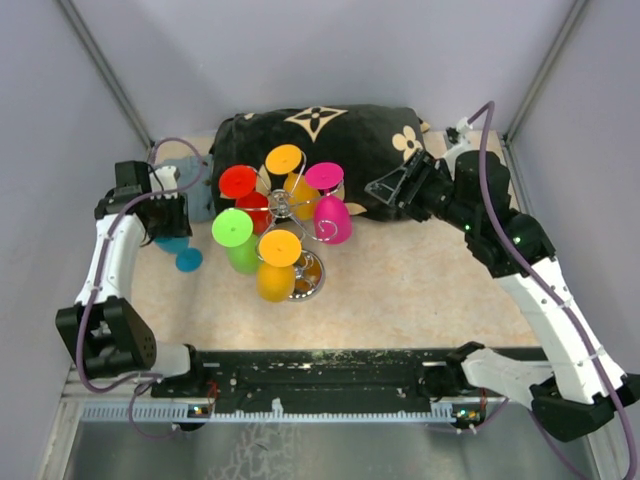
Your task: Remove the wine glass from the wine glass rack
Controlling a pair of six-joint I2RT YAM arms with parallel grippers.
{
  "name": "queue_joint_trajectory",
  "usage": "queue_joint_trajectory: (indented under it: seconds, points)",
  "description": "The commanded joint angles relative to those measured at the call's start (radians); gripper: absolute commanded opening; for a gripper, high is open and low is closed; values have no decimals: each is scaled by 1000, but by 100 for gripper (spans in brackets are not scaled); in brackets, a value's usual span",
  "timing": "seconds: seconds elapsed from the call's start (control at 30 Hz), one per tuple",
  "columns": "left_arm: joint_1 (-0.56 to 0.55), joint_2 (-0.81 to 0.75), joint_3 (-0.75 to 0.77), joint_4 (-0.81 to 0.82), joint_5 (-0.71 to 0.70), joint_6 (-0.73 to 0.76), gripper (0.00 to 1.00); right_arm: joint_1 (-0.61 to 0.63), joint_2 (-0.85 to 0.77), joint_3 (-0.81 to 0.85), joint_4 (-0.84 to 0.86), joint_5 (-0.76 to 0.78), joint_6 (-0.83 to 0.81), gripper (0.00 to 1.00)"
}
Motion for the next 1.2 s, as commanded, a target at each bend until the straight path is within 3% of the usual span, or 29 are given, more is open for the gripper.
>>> queue_joint_trajectory:
  seconds: [0.0, 0.23, 0.6, 0.9, 1.17]
  points:
    - [5, -11, 76, -41, 37, 16, 57, -1, 23, 16, 64, -18, -3, 55]
    - [6, -55, 156, -97, 55, 10, 69, -16, 104, 89, 78, -51, 19, 57]
    - [5, -136, 212, -135, 77, -19, 87, -108, 269, 150, 220, -299, 95, 57]
    - [5, -168, 258, -188, 124, -39, 99, -220, 311, 95, 332, -481, 140, 56]
    - [5, -166, 363, -236, 146, -59, 100, -220, 378, 59, 462, -602, 219, 52]
